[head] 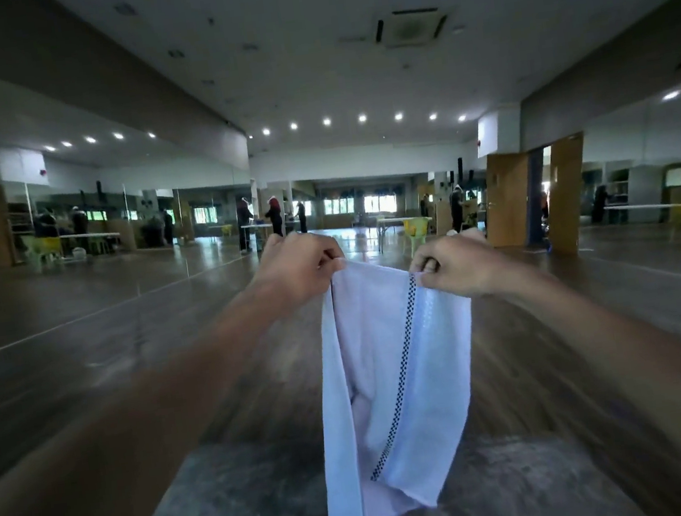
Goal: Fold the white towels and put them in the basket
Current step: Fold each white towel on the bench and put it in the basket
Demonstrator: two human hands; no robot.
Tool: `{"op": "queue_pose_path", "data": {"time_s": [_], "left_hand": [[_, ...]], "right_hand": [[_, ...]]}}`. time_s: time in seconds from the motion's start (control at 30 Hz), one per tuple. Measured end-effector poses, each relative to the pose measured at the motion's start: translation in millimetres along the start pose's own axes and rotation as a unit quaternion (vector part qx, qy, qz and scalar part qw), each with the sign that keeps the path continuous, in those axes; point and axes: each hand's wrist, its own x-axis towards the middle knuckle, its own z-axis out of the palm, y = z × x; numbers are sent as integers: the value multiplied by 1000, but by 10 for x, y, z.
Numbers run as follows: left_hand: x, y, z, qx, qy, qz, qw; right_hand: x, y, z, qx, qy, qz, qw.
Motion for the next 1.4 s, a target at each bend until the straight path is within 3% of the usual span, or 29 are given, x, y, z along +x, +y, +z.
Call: {"op": "queue_pose_path", "data": {"time_s": [0.13, 0.23, 0.3, 0.37, 0.4, 0.57, 0.73, 1.0, 1.1, 1.23, 1.4], "left_hand": [[54, -113, -483, -4, 23, -35, 999], [44, -194, -700, -1, 26, -39, 999], [5, -107, -754, -124, -3, -45, 991], [-74, 128, -699, -294, -87, -66, 950], [-99, 229, -626, -325, -99, -65, 938], [-135, 329, -413, -370, 4, -80, 926], [-170, 370, -331, -362, -48, -98, 926], [-139, 384, -210, -369, -14, -98, 924], [-136, 376, -316, -389, 3, -88, 917], [-95, 325, -409, -401, 22, -88, 912], [-24, 298, -452, -411, 1, -46, 910]], "right_hand": [[-37, -37, -397, 55, -45, 12, 997], [-59, -43, -601, 146, -15, 10, 989], [-37, -115, -688, 204, 20, 8, 979], [-6, -262, -722, 236, 57, -13, 970], [13, -340, -715, 245, 67, -24, 967], [16, -549, -606, 193, 29, -47, 980], [-13, -553, -581, 215, 43, -52, 974], [-6, -542, -577, 232, 33, -36, 971], [-17, -464, -480, 235, -18, -20, 972], [-106, -371, -384, 326, -66, 12, 943], [-75, -427, -376, 433, 28, 17, 901]]}}
